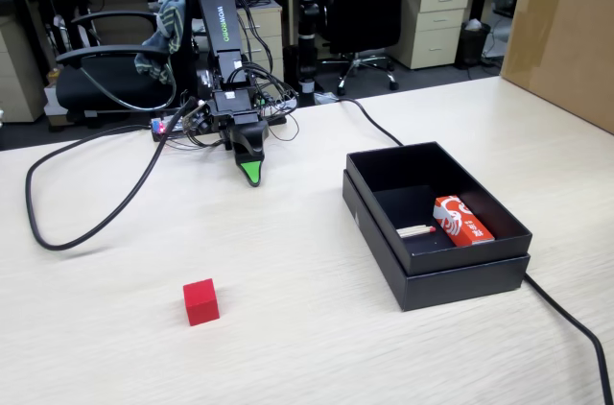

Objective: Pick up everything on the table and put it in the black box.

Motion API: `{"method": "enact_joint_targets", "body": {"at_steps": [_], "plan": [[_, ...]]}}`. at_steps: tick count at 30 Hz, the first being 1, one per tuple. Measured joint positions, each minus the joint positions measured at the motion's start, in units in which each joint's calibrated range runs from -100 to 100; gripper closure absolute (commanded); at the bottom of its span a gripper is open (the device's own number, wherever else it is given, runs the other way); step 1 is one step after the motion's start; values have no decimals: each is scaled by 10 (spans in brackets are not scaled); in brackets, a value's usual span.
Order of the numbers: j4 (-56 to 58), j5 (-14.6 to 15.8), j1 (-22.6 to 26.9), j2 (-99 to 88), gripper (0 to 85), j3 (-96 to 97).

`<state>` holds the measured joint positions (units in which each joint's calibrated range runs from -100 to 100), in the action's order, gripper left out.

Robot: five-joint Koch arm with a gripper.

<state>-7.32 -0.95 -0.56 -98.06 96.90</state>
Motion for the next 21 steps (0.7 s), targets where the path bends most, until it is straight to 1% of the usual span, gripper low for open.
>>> {"method": "enact_joint_targets", "body": {"at_steps": [7, 11, 16, 21], "plan": [[7, 1, 0, -5, 356, 0], [41, 1, 0, -10, 354, -17], [124, 1, 1, -10, 358, -69], [258, 1, -3, 6, 364, -168]]}}
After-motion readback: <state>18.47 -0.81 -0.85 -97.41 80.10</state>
